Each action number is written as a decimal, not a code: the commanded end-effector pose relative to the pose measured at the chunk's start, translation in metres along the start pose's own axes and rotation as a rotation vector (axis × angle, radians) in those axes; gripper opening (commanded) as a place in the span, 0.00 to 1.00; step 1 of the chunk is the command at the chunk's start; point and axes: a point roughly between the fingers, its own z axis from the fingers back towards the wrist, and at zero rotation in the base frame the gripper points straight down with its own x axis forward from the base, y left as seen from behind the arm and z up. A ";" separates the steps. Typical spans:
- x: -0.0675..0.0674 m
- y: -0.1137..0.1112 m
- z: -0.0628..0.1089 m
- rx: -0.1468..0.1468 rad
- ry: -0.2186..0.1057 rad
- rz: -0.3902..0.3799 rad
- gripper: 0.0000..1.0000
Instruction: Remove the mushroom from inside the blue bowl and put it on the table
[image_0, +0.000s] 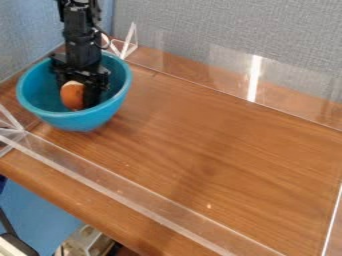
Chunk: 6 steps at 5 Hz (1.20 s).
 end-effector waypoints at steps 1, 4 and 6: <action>0.010 0.002 0.014 0.026 -0.053 -0.016 0.00; 0.006 0.000 0.032 0.037 -0.071 -0.022 0.00; 0.004 -0.002 0.043 0.045 -0.083 -0.025 0.00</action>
